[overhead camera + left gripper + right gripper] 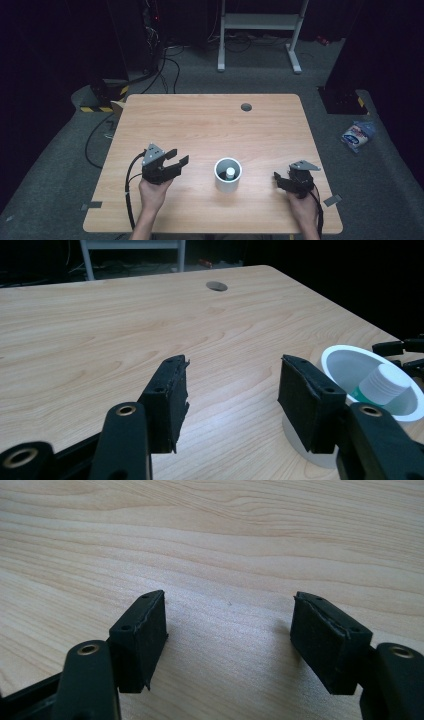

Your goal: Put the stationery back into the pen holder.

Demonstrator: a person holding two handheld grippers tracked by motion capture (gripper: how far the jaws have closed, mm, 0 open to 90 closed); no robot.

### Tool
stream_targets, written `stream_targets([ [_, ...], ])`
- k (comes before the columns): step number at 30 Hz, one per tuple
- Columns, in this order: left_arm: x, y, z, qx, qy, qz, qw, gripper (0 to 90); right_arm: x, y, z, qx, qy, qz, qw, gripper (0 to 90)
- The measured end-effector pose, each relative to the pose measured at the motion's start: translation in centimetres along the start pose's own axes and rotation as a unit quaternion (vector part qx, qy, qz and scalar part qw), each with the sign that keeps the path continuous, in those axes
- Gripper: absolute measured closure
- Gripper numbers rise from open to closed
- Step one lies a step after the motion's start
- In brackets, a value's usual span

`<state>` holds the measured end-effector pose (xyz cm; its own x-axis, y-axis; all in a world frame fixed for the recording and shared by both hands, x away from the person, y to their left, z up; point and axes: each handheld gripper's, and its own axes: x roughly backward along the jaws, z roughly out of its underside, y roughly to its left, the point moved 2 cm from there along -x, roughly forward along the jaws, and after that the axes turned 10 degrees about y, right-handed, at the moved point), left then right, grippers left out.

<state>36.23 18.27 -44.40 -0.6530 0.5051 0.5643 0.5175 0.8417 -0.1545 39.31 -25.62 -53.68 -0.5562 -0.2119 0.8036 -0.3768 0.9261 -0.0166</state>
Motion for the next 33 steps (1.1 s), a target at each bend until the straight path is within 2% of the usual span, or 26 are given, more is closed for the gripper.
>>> stream_targets([
  [12,0.8,1.3,1.2,0.023,0.001,-0.015,0.9996,44.8,0.0,0.0,0.0,0.0,0.0,0.0,1.0,30.6],
  [17,1.0,1.7,1.6,0.026,0.001,-0.022,0.9994,44.7,0.0,0.0,0.0,0.0,0.0,0.0,1.0,30.6],
  [28,0.8,2.4,2.8,0.03,0.018,-0.038,0.9987,44.1,0.0,0.0,0.0,0.0,0.0,0.0,1.0,30.6],
  [33,0.5,2.5,3.4,0.035,0.025,-0.039,0.9983,43.8,0.0,0.0,0.0,0.0,0.0,0.0,1.0,30.6],
])
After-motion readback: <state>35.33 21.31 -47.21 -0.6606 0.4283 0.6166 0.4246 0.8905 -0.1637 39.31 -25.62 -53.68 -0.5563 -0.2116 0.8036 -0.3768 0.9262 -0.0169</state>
